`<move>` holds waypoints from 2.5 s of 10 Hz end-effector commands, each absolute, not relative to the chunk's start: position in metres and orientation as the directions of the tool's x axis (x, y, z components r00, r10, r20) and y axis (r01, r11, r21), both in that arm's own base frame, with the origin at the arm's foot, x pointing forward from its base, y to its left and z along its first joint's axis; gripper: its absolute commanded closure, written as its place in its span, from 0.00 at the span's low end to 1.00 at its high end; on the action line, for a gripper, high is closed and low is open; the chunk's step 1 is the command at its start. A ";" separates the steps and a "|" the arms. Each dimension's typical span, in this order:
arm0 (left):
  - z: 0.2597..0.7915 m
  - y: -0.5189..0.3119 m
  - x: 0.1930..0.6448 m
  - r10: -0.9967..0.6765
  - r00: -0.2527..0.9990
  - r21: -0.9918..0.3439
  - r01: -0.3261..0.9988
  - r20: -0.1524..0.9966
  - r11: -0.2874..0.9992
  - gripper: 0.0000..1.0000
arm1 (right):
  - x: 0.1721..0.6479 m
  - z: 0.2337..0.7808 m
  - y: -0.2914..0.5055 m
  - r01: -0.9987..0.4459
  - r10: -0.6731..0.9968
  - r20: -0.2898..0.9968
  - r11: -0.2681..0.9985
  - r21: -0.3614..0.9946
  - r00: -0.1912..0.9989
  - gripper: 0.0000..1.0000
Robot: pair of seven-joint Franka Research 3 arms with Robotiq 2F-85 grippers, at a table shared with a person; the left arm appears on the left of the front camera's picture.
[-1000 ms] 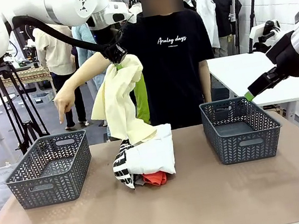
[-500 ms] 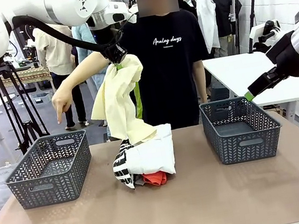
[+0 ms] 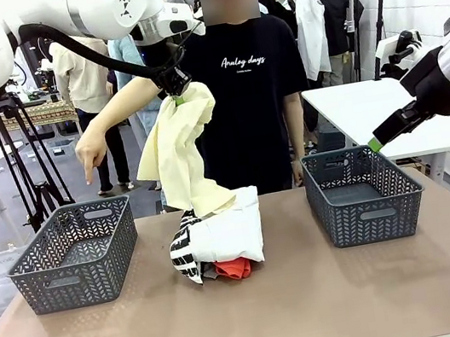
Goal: Sort the tops and bottoms.
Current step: Sort the clothes according to human instructions.
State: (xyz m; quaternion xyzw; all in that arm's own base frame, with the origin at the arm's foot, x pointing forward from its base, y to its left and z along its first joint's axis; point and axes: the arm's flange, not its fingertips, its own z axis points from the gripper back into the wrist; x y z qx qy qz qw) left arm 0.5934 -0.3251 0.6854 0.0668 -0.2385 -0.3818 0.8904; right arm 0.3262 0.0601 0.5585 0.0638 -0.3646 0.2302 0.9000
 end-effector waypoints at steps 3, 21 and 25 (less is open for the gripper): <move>0.743 -0.268 0.513 -0.642 0.605 0.352 0.539 0.471 0.766 1.00 | 0.327 0.557 0.060 -0.467 0.367 0.685 0.883 -0.045 0.629 0.00; 0.603 -0.063 0.536 -0.018 0.975 0.195 -0.026 0.220 0.981 1.00 | 0.327 0.557 0.060 -0.467 0.367 0.685 0.883 -0.045 0.629 0.00; 0.545 -0.044 0.588 -0.072 0.967 0.168 0.031 0.242 0.985 1.00 | 0.327 0.557 0.060 -0.467 0.367 0.685 0.883 -0.045 0.629 0.00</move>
